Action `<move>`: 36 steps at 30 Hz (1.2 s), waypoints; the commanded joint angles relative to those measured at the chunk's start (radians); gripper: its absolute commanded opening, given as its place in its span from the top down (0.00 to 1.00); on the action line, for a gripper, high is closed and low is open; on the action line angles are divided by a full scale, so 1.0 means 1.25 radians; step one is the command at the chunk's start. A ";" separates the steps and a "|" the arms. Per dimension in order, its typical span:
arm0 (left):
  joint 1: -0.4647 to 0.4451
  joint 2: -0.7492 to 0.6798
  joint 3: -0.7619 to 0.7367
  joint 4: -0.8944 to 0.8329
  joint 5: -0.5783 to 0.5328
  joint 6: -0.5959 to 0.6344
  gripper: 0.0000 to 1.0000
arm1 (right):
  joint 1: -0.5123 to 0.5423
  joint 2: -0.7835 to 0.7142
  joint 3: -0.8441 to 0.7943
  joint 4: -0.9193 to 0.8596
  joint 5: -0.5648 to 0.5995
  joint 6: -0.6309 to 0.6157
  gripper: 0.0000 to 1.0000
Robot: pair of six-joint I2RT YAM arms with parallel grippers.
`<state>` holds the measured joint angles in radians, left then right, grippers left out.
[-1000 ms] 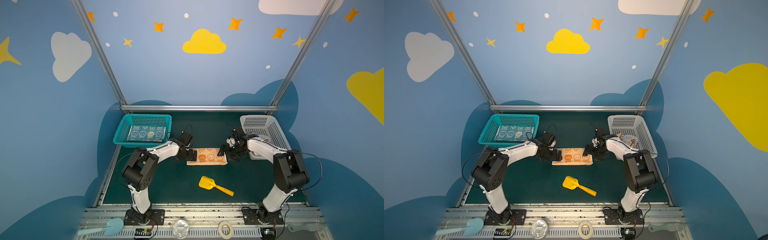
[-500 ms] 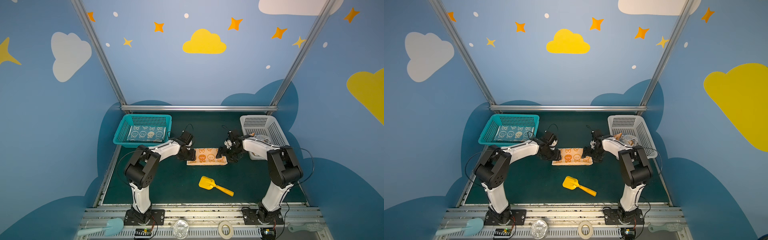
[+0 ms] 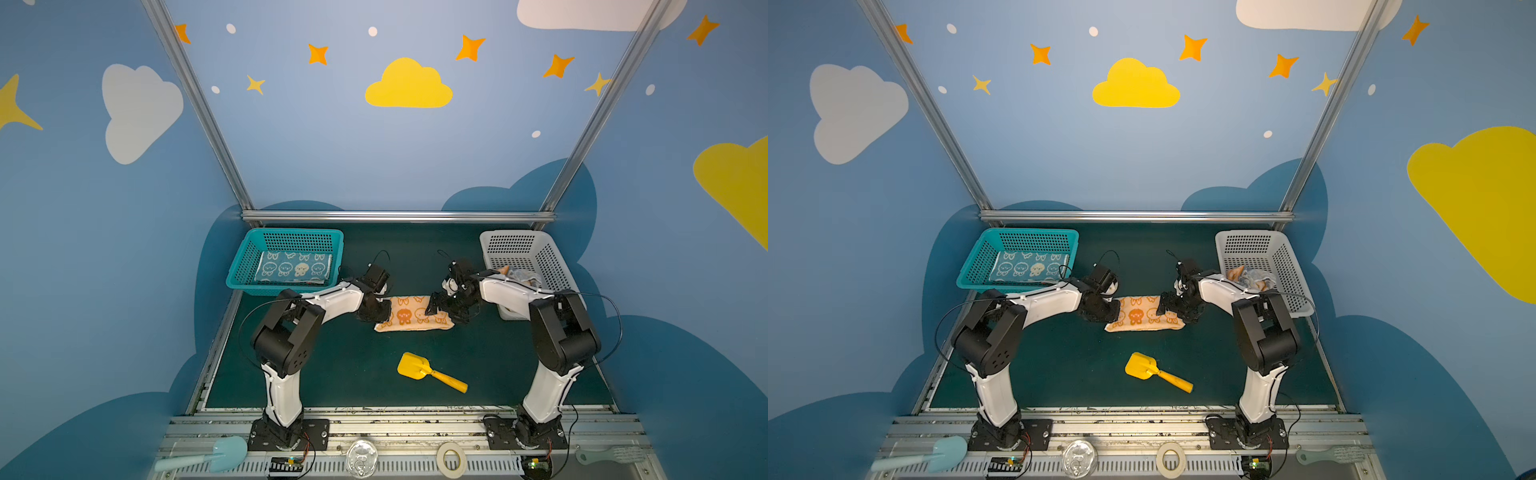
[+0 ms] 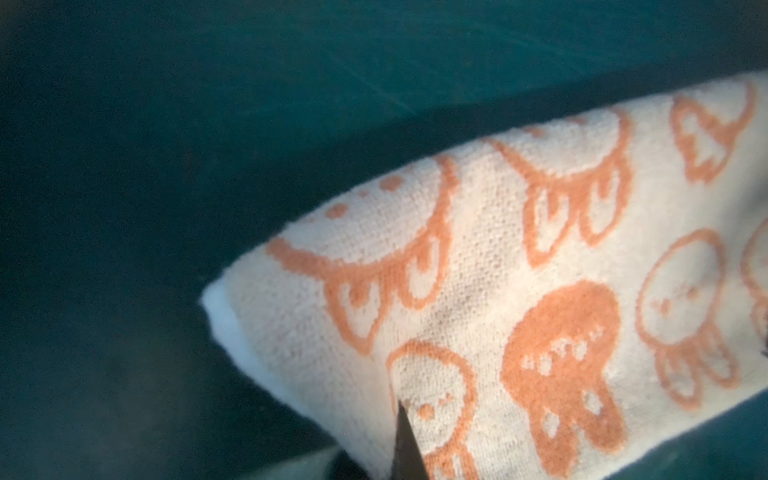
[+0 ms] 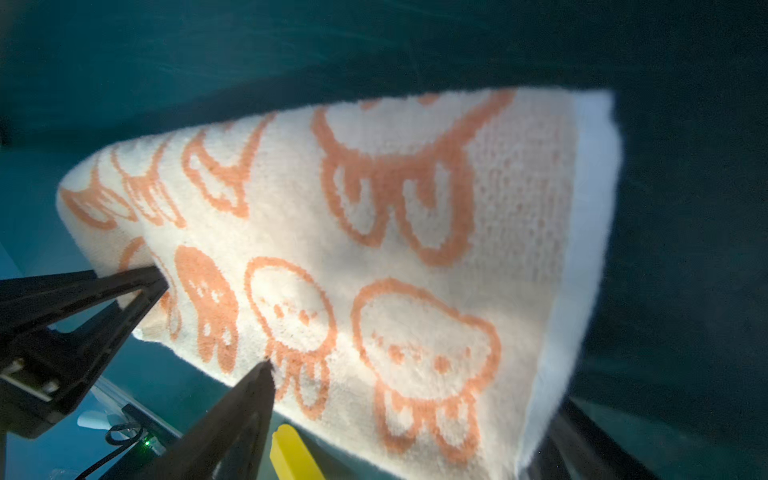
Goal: Fold and stack the towels
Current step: 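Lift the towel toward the teal basket with the left gripper while the right releases, then lower the folded towel into the teal basket with the left gripper and open it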
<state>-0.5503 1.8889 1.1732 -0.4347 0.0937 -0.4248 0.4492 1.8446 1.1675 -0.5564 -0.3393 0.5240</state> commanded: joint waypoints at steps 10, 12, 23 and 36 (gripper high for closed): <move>0.032 -0.052 0.145 -0.223 -0.112 0.079 0.97 | 0.045 0.019 0.040 -0.043 -0.016 0.008 0.11; 0.036 -0.056 0.192 -0.265 -0.142 0.096 0.97 | 0.046 0.006 0.062 -0.061 -0.013 0.002 0.11; 0.128 0.024 0.550 -0.558 -0.217 0.251 0.97 | 0.075 0.006 0.252 -0.151 -0.004 -0.007 0.12; 0.289 0.048 0.724 -0.552 -0.351 0.469 0.97 | 0.157 0.141 0.611 -0.258 0.013 -0.021 0.12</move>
<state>-0.2237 1.9636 2.0949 -1.1496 -0.3119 0.0742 0.6243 1.9858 1.8629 -0.8078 -0.3382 0.5152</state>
